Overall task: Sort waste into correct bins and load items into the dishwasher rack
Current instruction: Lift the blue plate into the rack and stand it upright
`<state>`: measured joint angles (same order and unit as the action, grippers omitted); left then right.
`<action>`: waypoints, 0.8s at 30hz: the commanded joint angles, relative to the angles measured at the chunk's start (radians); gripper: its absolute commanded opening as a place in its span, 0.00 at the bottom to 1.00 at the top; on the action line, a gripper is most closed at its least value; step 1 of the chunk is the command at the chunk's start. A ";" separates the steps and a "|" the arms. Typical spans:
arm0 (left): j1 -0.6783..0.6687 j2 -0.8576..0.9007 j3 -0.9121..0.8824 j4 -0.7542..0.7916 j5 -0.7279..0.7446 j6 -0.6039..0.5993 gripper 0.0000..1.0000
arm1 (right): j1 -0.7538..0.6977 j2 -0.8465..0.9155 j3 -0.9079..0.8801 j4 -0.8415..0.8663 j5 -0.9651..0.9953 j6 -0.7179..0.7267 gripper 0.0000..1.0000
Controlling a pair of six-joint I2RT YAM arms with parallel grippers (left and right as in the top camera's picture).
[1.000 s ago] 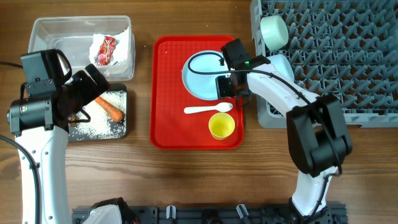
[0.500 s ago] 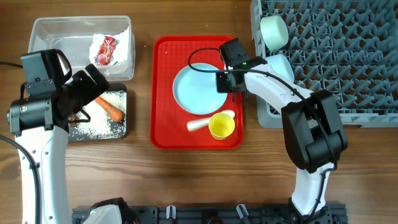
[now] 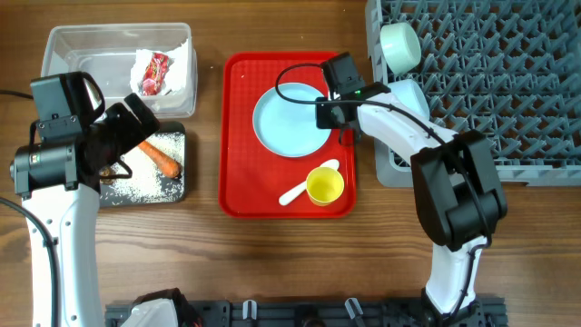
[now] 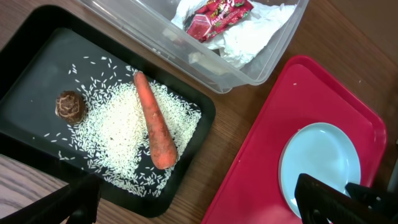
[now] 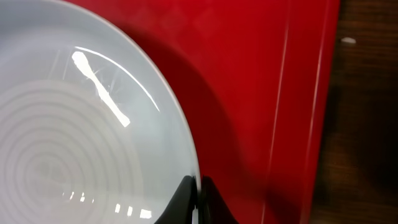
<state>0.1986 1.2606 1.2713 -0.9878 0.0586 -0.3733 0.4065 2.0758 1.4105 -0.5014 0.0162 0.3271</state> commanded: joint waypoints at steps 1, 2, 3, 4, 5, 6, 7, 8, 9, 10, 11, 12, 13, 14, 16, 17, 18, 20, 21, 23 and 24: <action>0.000 0.003 0.008 0.003 0.012 -0.009 1.00 | -0.027 -0.076 0.093 -0.052 -0.032 -0.039 0.04; 0.000 0.003 0.008 0.003 0.012 -0.009 1.00 | -0.032 -0.103 0.114 -0.069 -0.032 -0.040 0.04; 0.000 0.003 0.008 0.003 0.012 -0.009 1.00 | -0.038 -0.131 0.132 -0.083 -0.032 -0.044 0.04; 0.000 0.003 0.008 0.002 0.012 -0.009 1.00 | -0.044 -0.161 0.149 -0.092 -0.032 -0.058 0.04; 0.000 0.003 0.008 0.003 0.012 -0.009 1.00 | -0.051 -0.201 0.166 -0.100 -0.026 -0.070 0.04; 0.000 0.003 0.008 0.002 0.012 -0.009 1.00 | -0.055 -0.225 0.175 -0.106 -0.014 -0.069 0.04; 0.000 0.003 0.008 0.002 0.012 -0.009 1.00 | -0.066 -0.266 0.188 -0.115 0.011 -0.074 0.04; 0.000 0.003 0.008 0.002 0.012 -0.009 1.00 | -0.073 -0.290 0.195 -0.121 0.027 -0.079 0.04; 0.000 0.003 0.008 0.002 0.012 -0.009 1.00 | -0.085 -0.330 0.203 -0.129 0.054 -0.085 0.04; 0.000 0.003 0.008 0.002 0.012 -0.009 1.00 | -0.095 -0.361 0.205 -0.135 0.078 -0.087 0.04; 0.000 0.003 0.008 0.002 0.012 -0.009 1.00 | -0.103 -0.385 0.206 -0.139 0.097 -0.091 0.04; 0.000 0.003 0.008 0.002 0.012 -0.009 1.00 | -0.116 -0.416 0.206 -0.145 0.131 -0.092 0.04; 0.000 0.003 0.008 0.002 0.012 -0.009 1.00 | -0.131 -0.445 0.206 -0.152 0.174 -0.092 0.04; 0.000 0.003 0.008 0.002 0.012 -0.009 1.00 | -0.147 -0.473 0.206 -0.159 0.223 -0.091 0.04; 0.000 0.003 0.008 0.002 0.012 -0.009 1.00 | -0.183 -0.521 0.206 -0.178 0.349 -0.080 0.04; 0.000 0.003 0.008 0.002 0.012 -0.009 1.00 | -0.202 -0.539 0.206 -0.188 0.421 -0.070 0.04; 0.000 0.003 0.008 0.002 0.012 -0.009 1.00 | -0.221 -0.552 0.206 -0.199 0.501 -0.054 0.04; 0.000 0.003 0.008 0.002 0.012 -0.009 1.00 | -0.259 -0.568 0.206 -0.211 0.666 -0.042 0.04; 0.000 0.003 0.008 0.002 0.012 -0.009 1.00 | -0.270 -0.569 0.206 -0.211 0.729 -0.039 0.04; 0.000 0.003 0.008 0.002 0.012 -0.009 1.00 | -0.307 -0.559 0.205 -0.201 0.907 -0.042 0.04; 0.000 0.003 0.008 0.002 0.012 -0.009 1.00 | -0.324 -0.550 0.205 -0.190 0.957 -0.059 0.04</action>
<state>0.1986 1.2606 1.2709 -0.9878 0.0586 -0.3733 0.1303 1.5166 1.6020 -0.7086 0.5938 0.2672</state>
